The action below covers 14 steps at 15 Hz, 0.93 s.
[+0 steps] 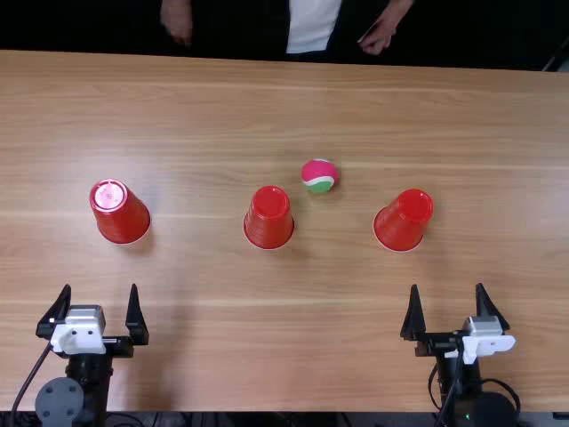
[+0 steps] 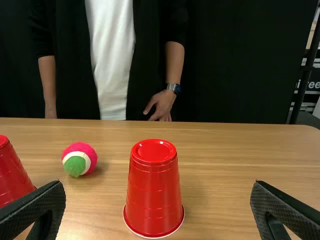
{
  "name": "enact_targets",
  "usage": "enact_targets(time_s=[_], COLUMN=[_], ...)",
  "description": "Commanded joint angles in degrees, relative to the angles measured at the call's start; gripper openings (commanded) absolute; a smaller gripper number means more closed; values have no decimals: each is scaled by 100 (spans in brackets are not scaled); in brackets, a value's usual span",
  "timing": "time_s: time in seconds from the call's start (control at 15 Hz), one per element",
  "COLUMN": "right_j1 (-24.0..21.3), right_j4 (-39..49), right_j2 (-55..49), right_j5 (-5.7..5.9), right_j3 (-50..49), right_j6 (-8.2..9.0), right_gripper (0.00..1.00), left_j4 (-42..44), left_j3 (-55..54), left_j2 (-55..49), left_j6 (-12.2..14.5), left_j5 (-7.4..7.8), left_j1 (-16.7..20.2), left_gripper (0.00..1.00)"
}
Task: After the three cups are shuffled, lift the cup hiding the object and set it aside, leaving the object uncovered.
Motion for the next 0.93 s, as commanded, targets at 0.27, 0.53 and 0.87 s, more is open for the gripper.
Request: enact_targets(time_s=[0.27, 0.53, 0.87], right_j1=[-75, -75, -66], right_j4=[20, 20, 20], right_j2=[-10, -10, -10], right_j5=[32, 32, 32], right_j3=[-5, -5, -5], right_j6=[8, 8, 8], right_gripper=[100, 100, 100], left_j4=[0, 0, -11], left_j3=[-248, -248, -248], left_j2=[-62, -62, -62], left_j6=[72, 72, 72], left_j5=[56, 56, 56], left_j1=[-26, -26, -26], left_gripper=[100, 100, 100])
